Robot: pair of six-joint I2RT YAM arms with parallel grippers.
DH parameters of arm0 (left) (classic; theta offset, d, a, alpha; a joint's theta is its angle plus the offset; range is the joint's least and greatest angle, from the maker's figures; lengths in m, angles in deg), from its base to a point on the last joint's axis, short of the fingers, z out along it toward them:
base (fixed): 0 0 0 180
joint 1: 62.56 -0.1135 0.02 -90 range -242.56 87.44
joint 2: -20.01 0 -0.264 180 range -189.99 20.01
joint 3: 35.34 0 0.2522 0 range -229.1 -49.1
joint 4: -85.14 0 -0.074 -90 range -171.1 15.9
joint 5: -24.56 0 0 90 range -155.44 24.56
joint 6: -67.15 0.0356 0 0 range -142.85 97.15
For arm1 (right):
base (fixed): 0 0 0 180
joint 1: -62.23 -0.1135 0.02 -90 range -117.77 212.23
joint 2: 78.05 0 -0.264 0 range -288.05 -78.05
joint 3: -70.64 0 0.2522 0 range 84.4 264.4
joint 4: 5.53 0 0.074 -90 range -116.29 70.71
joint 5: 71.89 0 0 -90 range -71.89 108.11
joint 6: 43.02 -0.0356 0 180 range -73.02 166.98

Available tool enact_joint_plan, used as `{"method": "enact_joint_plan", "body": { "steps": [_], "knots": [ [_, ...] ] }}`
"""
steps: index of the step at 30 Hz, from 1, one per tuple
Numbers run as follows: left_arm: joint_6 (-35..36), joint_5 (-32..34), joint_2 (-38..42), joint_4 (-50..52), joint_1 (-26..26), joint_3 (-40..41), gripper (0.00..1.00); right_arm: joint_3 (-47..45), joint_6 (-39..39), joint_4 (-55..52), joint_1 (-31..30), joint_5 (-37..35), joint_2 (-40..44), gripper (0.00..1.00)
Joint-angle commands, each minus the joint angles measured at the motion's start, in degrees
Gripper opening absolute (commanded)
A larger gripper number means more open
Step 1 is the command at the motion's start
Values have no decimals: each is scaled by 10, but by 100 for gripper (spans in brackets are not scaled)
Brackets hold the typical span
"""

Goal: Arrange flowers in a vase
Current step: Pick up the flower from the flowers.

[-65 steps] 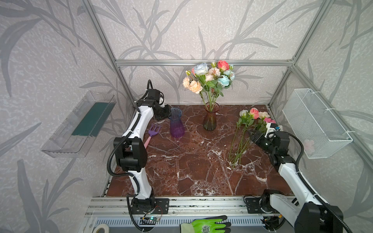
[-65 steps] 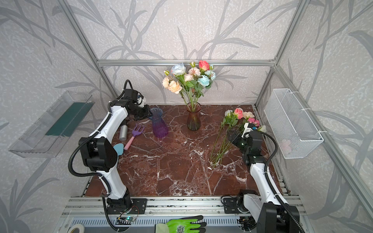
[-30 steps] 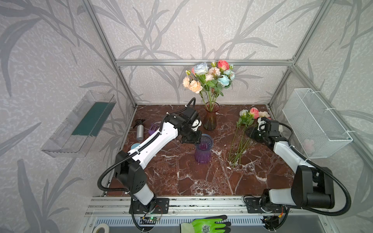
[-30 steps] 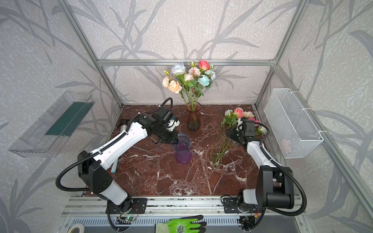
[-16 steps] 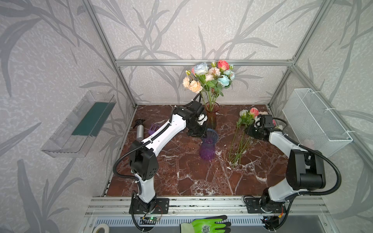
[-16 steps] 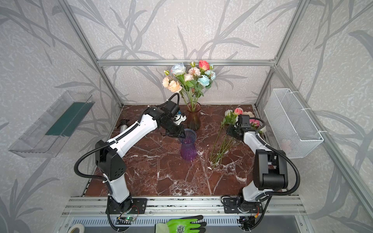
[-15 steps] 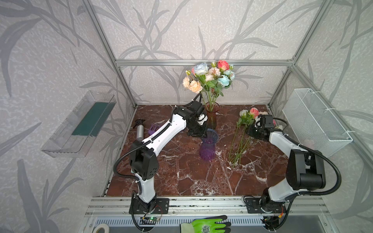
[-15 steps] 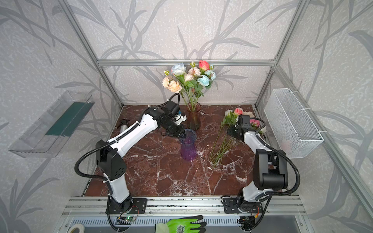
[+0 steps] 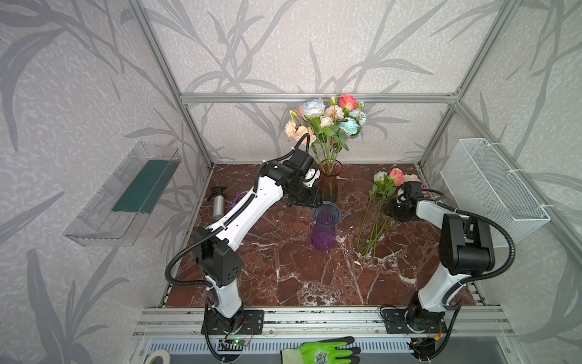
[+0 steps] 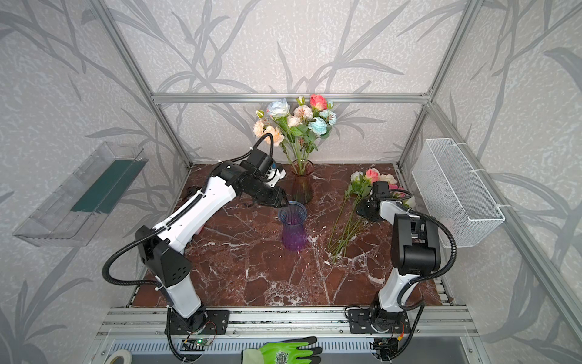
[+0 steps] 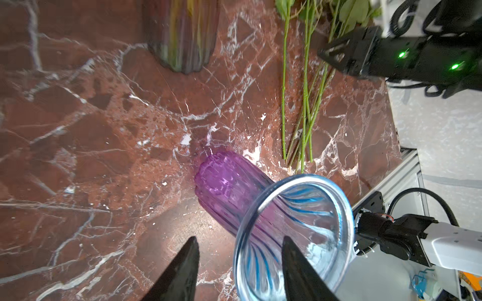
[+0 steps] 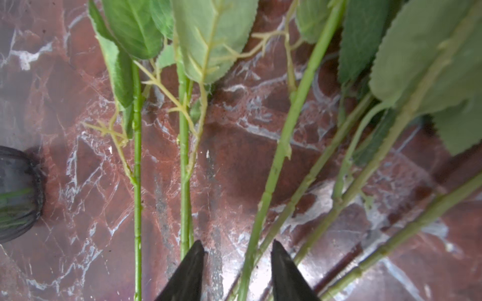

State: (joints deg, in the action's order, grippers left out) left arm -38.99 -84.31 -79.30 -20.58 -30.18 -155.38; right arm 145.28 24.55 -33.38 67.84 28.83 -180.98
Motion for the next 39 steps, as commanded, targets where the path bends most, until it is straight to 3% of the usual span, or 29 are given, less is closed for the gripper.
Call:
{"method": "enact_joint_plan", "body": {
  "steps": [1, 4, 9, 19, 27, 31, 35, 39],
  "knots": [
    [16, 63, 93, -59, -9, 46, 53, 10, 1, -6, 0, -9, -9, 30],
    [17, 121, 180, -162, -20, 141, 63, 9, -3, 9, 0, 2, -12, 13],
    [9, 160, 306, -342, -57, 294, 76, 3, -8, 18, -2, 15, 11, 3],
    [-26, 233, 421, -574, -80, 511, 76, -30, -11, 5, -48, -21, 179, 0],
    [-87, 304, 466, -651, -81, 589, 77, -92, 14, 82, -112, -13, 361, 0],
    [-114, 311, 464, -663, -80, 601, 87, -91, 39, 115, -186, -53, 447, 0],
    [-129, 311, 462, -665, -81, 605, 98, -53, 57, 139, -256, -54, 467, 0],
    [-140, 322, 463, -667, -81, 610, 99, -2, 89, 157, -335, -62, 459, 0]
  ]
}}
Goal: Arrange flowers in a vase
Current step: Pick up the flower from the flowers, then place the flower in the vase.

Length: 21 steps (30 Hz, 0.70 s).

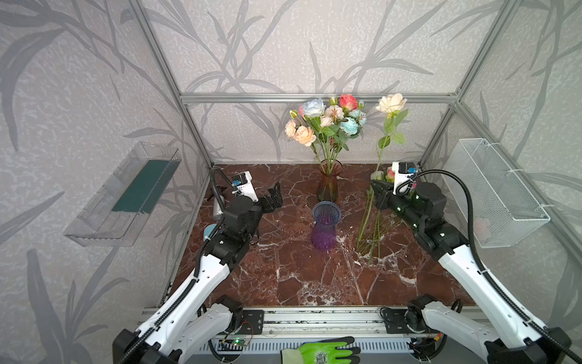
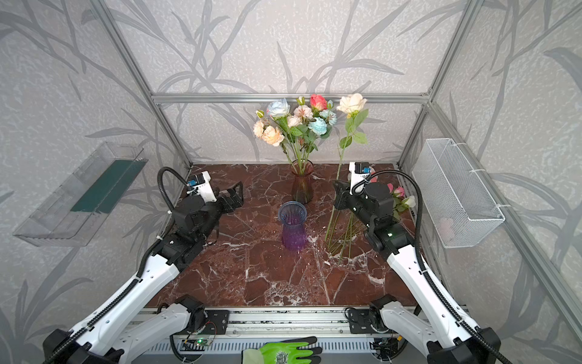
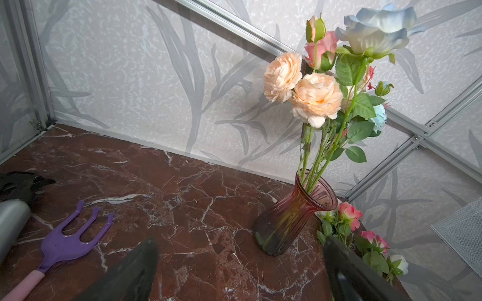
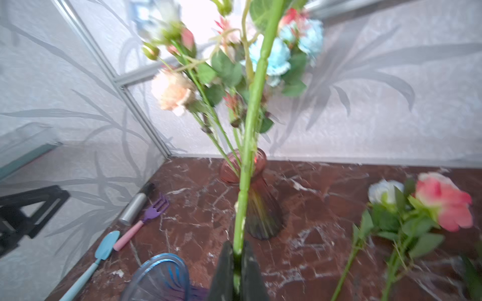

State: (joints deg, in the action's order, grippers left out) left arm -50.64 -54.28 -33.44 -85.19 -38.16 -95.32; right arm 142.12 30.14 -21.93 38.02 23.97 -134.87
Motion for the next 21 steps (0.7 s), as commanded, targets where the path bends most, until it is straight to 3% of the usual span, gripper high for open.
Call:
{"method": "enact_joint_plan", "body": {
  "steps": [1, 7, 14, 21],
  "knots": [
    [-28, 25, 5, -22, -1, 12, 99, 34, 41, 62, -57, -14, -4, 0],
    [-43, 0, -5, -41, -1, 23, 98, 77, 84, 142, -137, -18, -38, 0],
    [-47, -20, -11, -56, -1, 28, 97, 128, 104, 173, -151, -6, -96, 0],
    [-51, -31, -14, -64, -2, 31, 96, 80, 125, 233, -152, 2, -136, 0]
  ]
}}
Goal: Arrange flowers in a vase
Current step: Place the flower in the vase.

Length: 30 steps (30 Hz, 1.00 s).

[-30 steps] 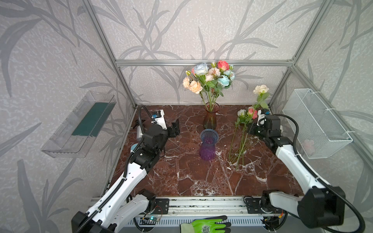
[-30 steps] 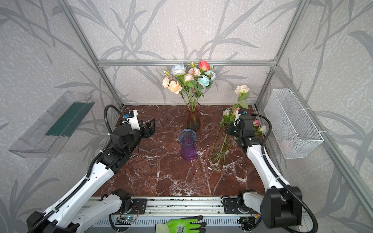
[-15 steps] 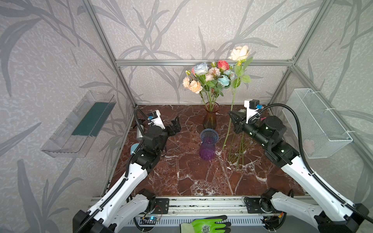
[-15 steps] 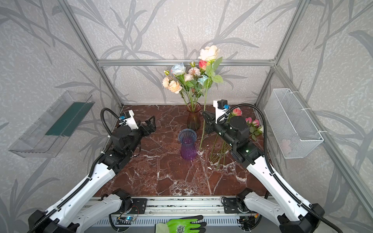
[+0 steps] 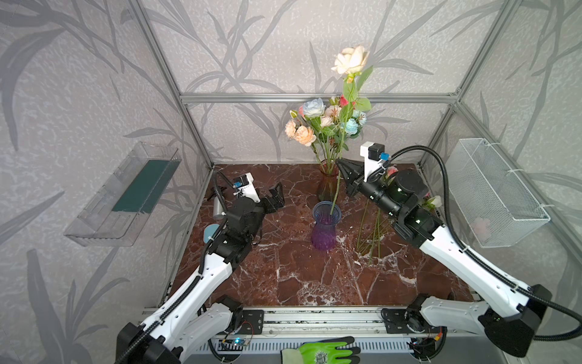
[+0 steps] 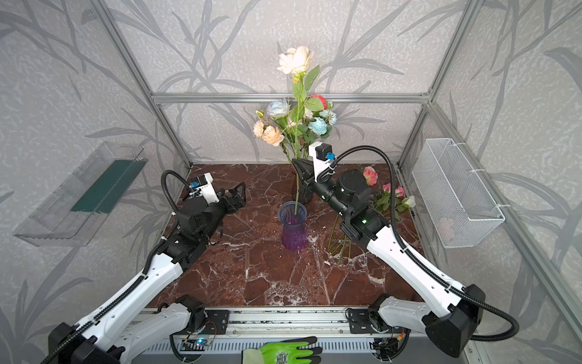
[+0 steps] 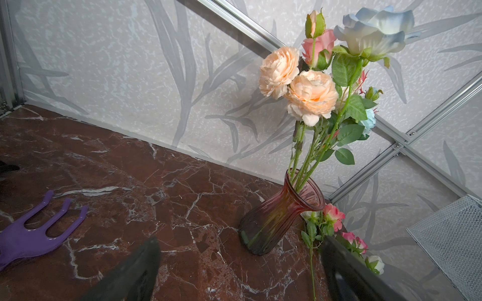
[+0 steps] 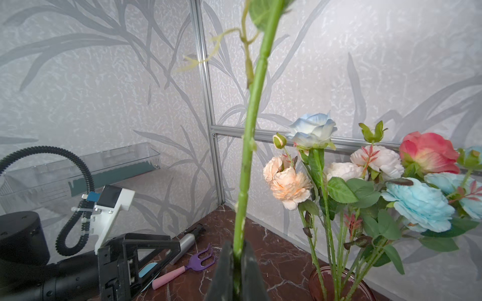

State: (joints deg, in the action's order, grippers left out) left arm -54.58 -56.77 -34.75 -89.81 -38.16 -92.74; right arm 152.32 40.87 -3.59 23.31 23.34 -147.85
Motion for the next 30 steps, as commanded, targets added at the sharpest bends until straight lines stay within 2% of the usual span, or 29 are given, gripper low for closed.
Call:
{"method": "enact_joint_plan", "body": {
  "steps": [1, 10, 12, 15, 17, 25, 30],
  "knots": [
    [-12, -9, -1, -19, -2, 5, 96, -37, 20, 58, -5, 2, -8, 0],
    [-12, -16, -9, -19, -2, 4, 96, -178, -11, 123, -14, -2, 13, 5],
    [-12, -18, -13, -18, -3, 2, 96, -199, -13, 126, -20, -1, 19, 12],
    [-7, -27, -16, -17, -3, -1, 96, -211, -20, 118, -26, -17, 29, 30],
    [-7, -28, -17, -15, -4, -2, 96, -209, -19, 98, -27, -15, 36, 36],
    [-6, -34, -19, -14, -5, -3, 96, -244, -17, 52, -27, -47, 120, 41],
    [-11, -61, -25, -13, -4, -8, 94, -265, -12, -13, -26, -118, 180, 42]
  ]
}}
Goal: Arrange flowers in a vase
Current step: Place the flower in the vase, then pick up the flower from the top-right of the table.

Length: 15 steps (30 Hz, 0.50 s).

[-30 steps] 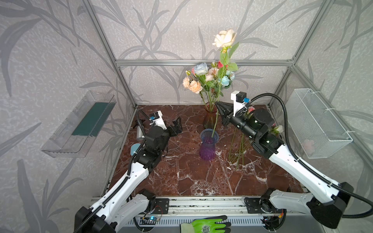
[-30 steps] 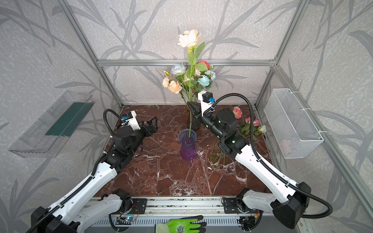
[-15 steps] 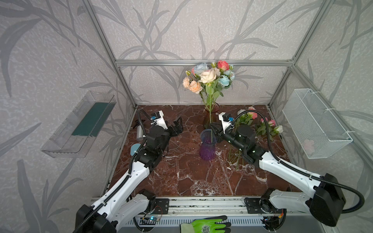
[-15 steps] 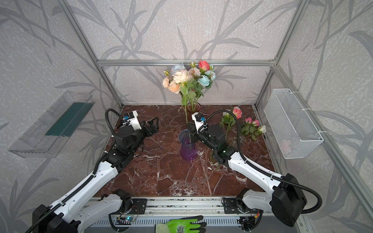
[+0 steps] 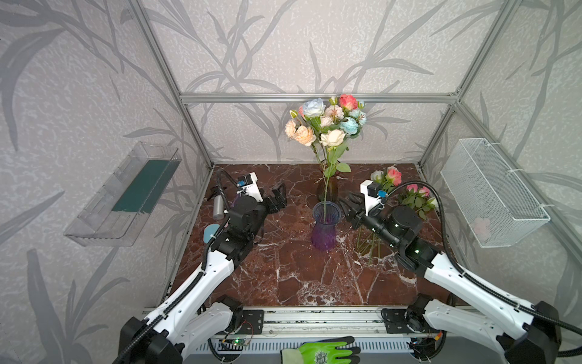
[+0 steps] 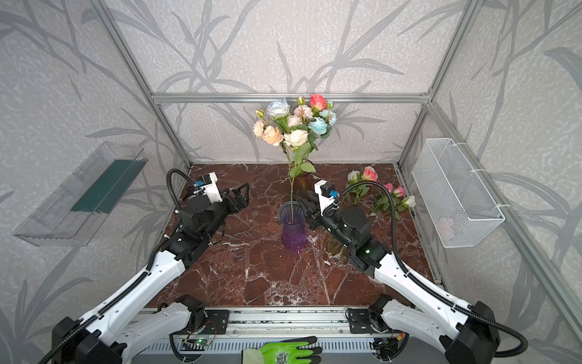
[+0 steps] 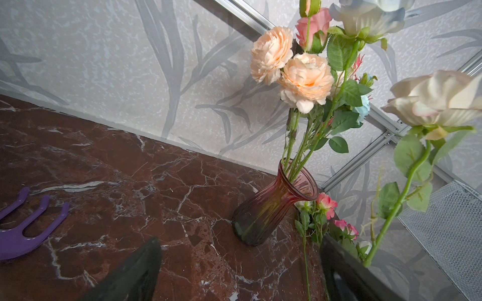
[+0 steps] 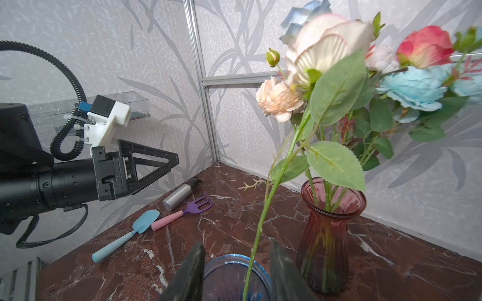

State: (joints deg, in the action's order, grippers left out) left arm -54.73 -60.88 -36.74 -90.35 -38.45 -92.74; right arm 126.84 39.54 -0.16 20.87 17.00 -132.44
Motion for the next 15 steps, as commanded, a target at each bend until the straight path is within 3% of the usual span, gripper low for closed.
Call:
{"method": "enact_joint_plan", "body": {
  "steps": [1, 5, 10, 12, 15],
  "knots": [
    [-10, -33, -8, -5, -1, -11, 93, -13, 1, -64, 3, -75, 38, 42],
    [-9, -108, -30, 0, 5, -32, 91, -19, -67, -139, 92, -66, 60, 40],
    [-15, -203, -69, 6, 30, -59, 89, -22, -212, -187, 323, 114, -17, 37],
    [-14, -230, -86, 7, 49, -67, 88, -10, -224, -199, 368, 145, -75, 37],
    [-13, -264, -109, 16, 78, -80, 87, 28, -202, -216, 385, 169, -174, 37]
  ]
}}
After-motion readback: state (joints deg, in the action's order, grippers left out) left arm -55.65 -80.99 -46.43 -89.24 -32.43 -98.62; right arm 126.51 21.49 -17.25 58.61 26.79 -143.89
